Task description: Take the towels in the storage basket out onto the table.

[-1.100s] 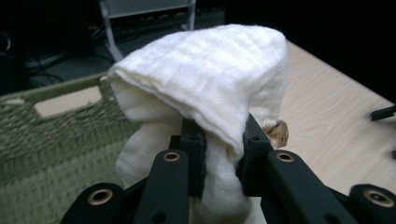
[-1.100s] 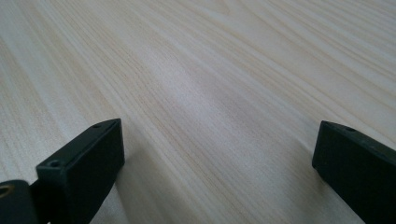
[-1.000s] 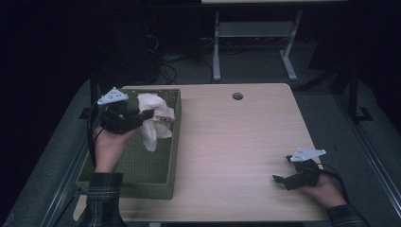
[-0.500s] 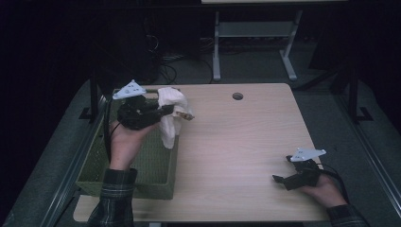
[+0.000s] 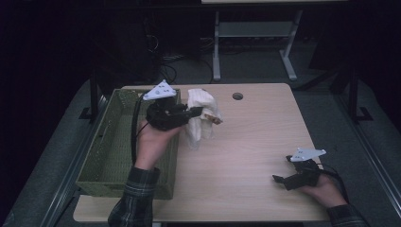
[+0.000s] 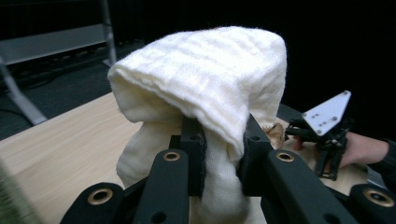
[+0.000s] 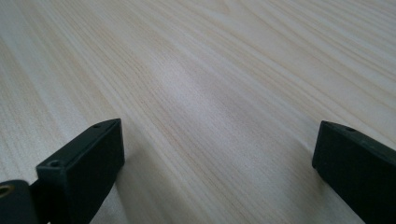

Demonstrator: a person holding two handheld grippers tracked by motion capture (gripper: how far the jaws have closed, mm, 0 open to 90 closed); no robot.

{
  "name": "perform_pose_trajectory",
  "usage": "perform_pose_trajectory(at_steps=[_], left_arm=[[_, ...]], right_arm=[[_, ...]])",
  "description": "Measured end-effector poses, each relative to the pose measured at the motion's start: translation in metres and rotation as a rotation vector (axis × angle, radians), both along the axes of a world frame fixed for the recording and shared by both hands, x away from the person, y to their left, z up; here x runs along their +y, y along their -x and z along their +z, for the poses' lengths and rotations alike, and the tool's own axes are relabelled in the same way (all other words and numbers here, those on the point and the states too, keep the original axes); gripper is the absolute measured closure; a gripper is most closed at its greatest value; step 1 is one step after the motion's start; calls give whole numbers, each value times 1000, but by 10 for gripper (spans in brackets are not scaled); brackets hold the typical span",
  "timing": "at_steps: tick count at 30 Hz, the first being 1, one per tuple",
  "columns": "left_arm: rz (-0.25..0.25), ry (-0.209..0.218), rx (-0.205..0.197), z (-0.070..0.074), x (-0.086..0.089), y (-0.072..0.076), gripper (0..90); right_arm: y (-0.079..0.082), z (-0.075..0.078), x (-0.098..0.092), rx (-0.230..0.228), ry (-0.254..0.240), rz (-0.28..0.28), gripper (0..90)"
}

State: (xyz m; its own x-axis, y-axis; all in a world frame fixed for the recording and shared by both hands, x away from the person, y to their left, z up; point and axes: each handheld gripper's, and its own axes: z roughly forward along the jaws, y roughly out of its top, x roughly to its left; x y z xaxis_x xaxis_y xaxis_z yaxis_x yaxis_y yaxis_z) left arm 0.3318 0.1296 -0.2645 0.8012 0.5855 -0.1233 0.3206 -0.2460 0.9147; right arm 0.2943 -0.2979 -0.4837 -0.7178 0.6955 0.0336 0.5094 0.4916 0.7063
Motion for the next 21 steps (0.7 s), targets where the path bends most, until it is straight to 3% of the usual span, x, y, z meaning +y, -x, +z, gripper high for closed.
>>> perform_pose_trajectory(at_steps=[12,21], left_arm=[[-86,-26,24,-26,-50,1,759],[-114,-64,82,-66,-78,-1,758]], right_arm=[[0,0,0,1,0,0,18],[0,0,0,1,0,0,18]])
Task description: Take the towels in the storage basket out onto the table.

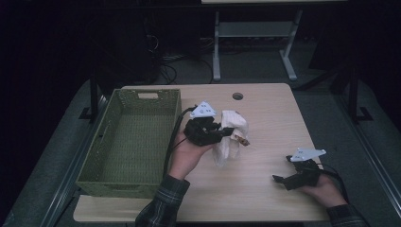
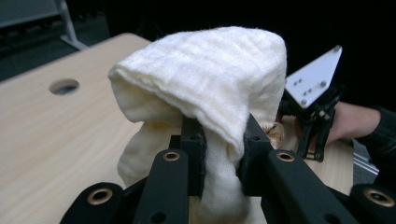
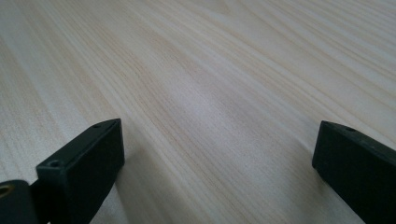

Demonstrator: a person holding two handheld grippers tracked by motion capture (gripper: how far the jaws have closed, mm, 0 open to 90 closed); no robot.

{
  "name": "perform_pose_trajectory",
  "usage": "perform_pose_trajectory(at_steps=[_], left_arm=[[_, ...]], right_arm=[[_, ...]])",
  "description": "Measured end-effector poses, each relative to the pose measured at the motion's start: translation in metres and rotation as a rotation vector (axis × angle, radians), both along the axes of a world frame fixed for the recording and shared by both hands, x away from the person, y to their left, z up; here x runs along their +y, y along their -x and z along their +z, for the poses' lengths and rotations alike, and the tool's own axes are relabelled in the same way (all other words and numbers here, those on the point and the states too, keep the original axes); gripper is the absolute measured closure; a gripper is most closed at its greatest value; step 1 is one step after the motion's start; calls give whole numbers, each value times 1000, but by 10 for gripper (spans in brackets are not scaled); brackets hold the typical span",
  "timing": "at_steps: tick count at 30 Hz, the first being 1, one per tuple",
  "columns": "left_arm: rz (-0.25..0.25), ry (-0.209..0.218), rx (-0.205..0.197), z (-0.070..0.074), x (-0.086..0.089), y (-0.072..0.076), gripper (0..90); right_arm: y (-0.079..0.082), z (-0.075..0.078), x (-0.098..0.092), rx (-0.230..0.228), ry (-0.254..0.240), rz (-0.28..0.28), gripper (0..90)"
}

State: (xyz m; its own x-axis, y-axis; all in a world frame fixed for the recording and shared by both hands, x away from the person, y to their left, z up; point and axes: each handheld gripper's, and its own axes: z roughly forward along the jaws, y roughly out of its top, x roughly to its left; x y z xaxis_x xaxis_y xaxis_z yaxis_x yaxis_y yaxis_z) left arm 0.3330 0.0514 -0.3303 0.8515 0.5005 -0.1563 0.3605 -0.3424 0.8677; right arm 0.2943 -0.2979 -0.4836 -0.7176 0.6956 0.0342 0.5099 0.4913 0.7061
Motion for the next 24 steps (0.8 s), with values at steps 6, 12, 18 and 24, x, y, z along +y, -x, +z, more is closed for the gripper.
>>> perform_pose_trajectory(at_steps=[6,12,18,24], left_arm=[[-18,-37,28,-26,-14,-1,757],[-50,-54,77,-53,-28,-6,756],[-67,-104,100,-78,-40,-10,754],[-84,-196,93,-99,-51,-10,743]], right_arm=[[0,0,0,0,0,1,18],[2,0,0,5,-1,-9,18],[2,0,0,5,-2,-10,18],[1,0,0,2,1,-2,18]])
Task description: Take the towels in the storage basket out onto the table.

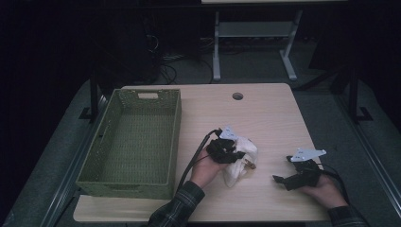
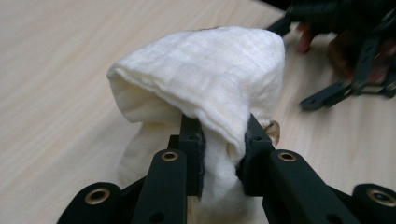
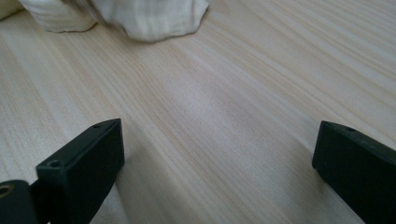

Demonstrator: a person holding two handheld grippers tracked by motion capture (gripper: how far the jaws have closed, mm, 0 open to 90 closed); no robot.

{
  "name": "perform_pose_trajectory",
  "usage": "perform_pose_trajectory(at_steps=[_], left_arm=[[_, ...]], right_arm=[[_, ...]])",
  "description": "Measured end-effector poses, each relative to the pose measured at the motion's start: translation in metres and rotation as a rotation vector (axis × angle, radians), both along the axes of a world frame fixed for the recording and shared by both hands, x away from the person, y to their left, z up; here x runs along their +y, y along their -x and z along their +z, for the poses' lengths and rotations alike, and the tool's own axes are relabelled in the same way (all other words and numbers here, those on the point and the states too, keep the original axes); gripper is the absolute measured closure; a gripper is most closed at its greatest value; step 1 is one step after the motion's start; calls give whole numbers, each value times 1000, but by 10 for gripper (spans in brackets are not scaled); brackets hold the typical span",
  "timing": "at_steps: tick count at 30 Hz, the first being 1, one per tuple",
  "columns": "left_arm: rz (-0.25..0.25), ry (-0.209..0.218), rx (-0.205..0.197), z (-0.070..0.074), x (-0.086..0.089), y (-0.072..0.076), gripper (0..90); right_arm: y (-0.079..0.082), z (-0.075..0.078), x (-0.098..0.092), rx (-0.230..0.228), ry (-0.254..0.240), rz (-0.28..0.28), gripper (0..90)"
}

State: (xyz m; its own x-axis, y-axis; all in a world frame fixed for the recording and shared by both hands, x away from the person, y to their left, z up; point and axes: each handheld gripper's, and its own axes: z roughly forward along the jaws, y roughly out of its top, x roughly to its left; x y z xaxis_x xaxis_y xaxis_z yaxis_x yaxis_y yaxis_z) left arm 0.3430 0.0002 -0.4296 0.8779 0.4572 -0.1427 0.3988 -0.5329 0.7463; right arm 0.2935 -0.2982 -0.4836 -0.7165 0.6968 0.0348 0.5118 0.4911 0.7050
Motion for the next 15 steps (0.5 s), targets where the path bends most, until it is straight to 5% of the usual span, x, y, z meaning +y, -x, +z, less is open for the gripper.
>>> perform_pose_trajectory(at_steps=[6,9,11,15], left_arm=[[-33,-62,15,-23,-18,2,687],[-36,-35,31,-26,-20,2,596],[-43,-35,9,-22,-16,4,436],[-22,7,0,-14,-1,10,367]], right_arm=[[-1,0,0,-1,-1,3,18],[0,0,0,1,-1,2,18],[0,0,0,0,-1,0,18],[-1,0,0,-1,0,4,18]])
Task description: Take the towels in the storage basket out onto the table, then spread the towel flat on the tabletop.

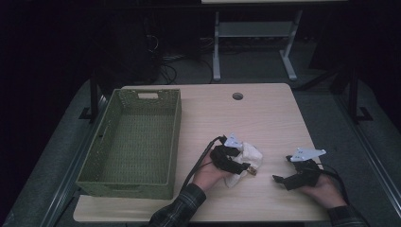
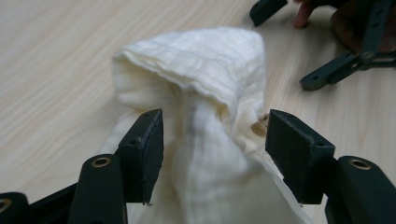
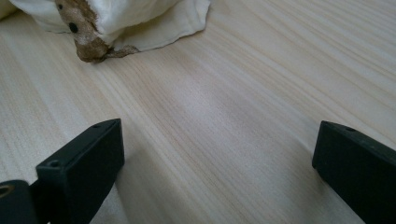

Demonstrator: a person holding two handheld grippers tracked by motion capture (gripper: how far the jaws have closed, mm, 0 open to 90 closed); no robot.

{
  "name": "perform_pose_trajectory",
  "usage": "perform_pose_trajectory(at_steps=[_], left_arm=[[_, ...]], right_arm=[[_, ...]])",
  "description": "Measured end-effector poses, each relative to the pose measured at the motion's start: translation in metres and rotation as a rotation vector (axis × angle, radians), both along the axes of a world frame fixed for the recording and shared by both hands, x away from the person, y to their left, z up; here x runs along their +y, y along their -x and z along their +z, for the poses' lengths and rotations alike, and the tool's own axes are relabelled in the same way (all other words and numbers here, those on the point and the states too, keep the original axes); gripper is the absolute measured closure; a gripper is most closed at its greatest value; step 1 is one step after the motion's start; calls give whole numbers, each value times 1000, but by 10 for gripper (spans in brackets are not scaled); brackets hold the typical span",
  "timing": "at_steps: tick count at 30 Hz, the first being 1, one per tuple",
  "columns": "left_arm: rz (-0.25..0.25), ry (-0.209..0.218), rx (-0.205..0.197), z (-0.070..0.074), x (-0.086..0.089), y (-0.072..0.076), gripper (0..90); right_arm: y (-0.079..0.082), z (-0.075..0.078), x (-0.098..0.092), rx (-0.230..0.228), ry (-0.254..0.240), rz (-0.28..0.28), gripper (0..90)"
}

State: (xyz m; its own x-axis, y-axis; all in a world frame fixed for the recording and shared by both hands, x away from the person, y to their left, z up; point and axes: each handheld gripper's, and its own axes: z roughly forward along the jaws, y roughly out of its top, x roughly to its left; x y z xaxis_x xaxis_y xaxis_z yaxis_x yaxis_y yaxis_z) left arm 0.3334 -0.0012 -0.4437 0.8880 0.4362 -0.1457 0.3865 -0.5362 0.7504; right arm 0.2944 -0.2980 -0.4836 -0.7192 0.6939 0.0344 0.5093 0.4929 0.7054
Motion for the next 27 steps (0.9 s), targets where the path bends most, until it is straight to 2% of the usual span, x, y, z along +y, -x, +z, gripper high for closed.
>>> perform_pose_trajectory(at_steps=[5,7,11,13,14,17,19,21,22,23,25,27], left_arm=[[40,22,-20,8,16,3,343],[74,30,-22,9,26,9,343],[95,16,-32,8,35,15,344],[108,14,-24,5,40,19,343],[116,12,-23,3,44,22,343],[126,34,-2,0,49,28,344],[126,23,-12,0,51,32,344],[127,23,-10,0,53,35,343],[127,30,-12,0,53,38,344],[127,30,-12,0,53,38,344],[120,32,-12,-1,51,41,344],[102,19,-13,-1,47,42,346]], right_arm=[[-1,1,0,7,4,6,18],[-2,4,2,38,29,4,19],[-2,6,4,52,42,12,39],[-1,9,5,58,25,32,63],[-1,10,5,53,31,38,63],[1,22,13,-12,0,67,143],[1,27,17,-28,-24,76,151],[0,32,23,-48,-42,93,195],[0,36,27,-66,-71,116,234],[0,36,27,-66,-71,116,234],[0,39,32,-77,-106,140,305],[0,43,38,-102,-115,166,366]])
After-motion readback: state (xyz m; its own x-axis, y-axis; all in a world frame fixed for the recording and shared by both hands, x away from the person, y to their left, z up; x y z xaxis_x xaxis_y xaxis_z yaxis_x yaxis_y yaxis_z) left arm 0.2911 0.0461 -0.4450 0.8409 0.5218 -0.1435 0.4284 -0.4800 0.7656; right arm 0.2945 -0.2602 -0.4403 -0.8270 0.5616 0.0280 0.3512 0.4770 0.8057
